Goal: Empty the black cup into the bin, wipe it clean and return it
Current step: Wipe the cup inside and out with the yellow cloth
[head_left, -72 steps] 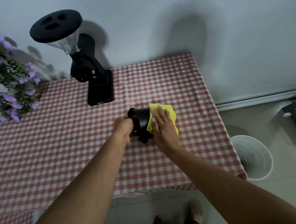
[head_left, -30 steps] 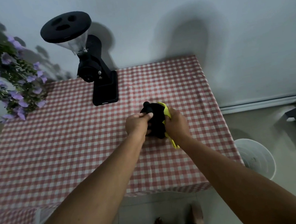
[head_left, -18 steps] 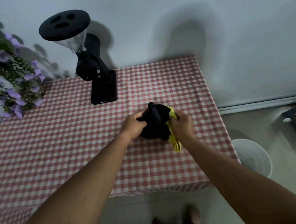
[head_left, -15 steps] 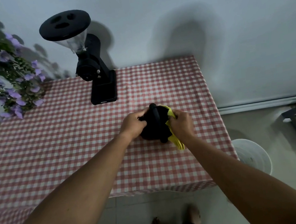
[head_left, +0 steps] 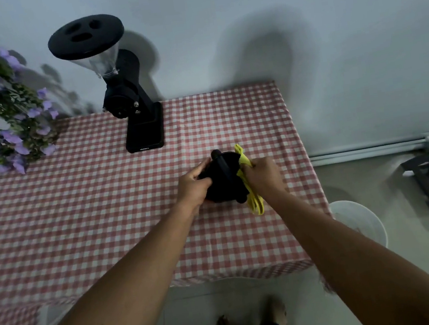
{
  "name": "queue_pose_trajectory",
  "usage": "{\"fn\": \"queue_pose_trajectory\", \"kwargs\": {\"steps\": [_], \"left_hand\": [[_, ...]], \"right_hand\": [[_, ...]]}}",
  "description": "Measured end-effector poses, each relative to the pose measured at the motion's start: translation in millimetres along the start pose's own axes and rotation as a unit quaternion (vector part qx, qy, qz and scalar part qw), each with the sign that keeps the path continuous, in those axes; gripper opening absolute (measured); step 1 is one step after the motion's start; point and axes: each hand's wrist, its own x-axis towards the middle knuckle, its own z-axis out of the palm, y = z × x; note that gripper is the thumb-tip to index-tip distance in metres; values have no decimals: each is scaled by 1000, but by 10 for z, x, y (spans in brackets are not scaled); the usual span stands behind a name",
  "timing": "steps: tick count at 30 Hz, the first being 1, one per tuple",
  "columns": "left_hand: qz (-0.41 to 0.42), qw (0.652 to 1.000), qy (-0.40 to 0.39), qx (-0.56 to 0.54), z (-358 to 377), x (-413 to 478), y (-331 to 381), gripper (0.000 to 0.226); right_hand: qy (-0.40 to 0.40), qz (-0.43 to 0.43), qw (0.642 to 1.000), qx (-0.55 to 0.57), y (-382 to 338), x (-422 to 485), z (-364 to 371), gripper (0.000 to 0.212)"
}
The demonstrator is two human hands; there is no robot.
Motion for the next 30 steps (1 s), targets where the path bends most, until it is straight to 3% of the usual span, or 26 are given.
{"fn": "queue_pose_trajectory", "kwargs": {"steps": [3,8,13,17,23,26,28,30], "left_hand": [[-60,996,33,-62,46,-22,-71,63],[-144,987,-74,-11,-88,-61,129,35],[-153,975,-147,70,-278,57,309,78],[-156,969,-144,125,-239,85,320,45],[-128,988,-87,9,-137,29,227,35],[-126,989,-61,-46,-82,2,171,43],[-123,988,-46,-78,-83,-20,190,38],[-119,988,-41,-91,-115,-19,229,26]], "right_hand": [[-4,55,998,6,-48,13,51,40],[-30,-52,994,-95,-144,37,-75,25],[-55,-180,959,-213,-220,58,-161,27],[-62,-262,932,-245,-310,47,-158,31],[-73,-204,966,-141,-226,180,-168,27],[-36,-119,991,48,-197,166,-146,28],[9,-36,976,213,-151,170,-193,29],[-14,12,954,300,-103,170,-249,28]]}}
